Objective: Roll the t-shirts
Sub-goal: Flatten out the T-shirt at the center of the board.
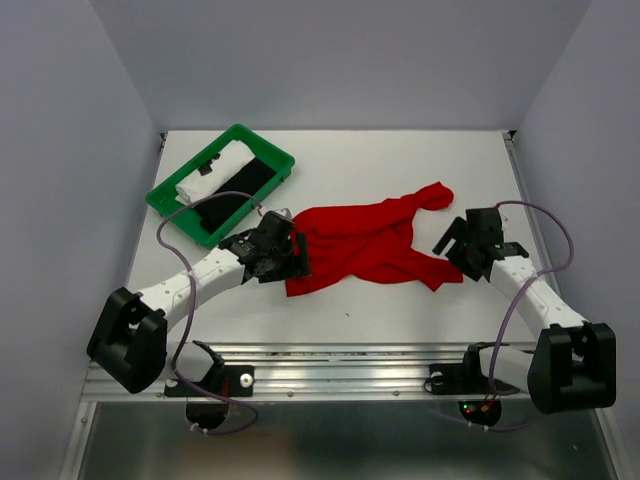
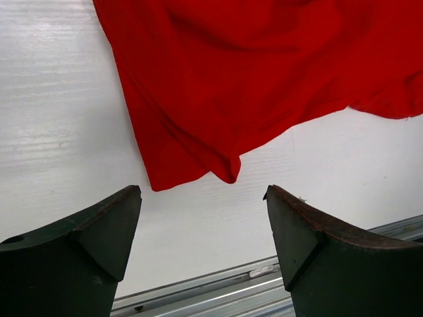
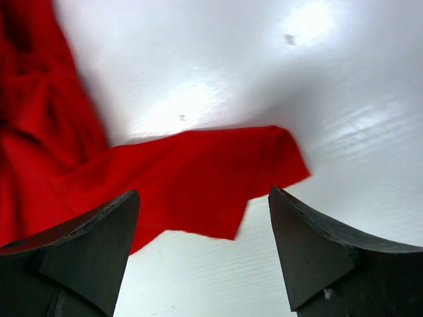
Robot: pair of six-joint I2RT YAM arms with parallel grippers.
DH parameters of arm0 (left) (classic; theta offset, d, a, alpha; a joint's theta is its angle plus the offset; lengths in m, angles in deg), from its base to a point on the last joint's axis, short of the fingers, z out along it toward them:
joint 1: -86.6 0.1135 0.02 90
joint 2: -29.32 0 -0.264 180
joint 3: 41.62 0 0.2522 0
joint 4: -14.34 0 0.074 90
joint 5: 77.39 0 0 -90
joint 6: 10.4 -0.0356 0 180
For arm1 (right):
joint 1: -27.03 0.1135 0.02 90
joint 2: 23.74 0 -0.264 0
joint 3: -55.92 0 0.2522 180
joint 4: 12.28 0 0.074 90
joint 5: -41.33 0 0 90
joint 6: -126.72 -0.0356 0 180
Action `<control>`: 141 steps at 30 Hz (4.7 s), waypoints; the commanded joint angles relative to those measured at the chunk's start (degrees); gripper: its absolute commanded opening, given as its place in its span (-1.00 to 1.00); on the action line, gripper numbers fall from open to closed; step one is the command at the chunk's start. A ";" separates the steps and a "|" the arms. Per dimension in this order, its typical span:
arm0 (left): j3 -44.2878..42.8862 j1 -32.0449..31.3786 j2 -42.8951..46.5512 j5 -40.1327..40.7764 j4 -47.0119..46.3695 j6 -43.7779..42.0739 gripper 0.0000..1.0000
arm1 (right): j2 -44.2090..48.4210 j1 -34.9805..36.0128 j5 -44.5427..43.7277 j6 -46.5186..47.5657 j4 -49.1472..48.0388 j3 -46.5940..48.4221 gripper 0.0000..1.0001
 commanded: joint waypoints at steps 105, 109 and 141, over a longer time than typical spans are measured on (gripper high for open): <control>-70.97 23.46 16.45 -18.15 0.13 -1.93 -1.00 | 7.39 -9.99 -2.05 8.67 12.44 96.89 -0.99; -69.31 23.37 16.27 -17.45 0.39 -2.90 -1.00 | 7.92 -9.99 -3.63 9.54 12.35 93.39 -0.99; -52.07 23.55 -6.05 -20.61 -17.27 -2.90 -1.00 | 3.79 -9.99 -7.41 17.37 9.97 56.36 -0.99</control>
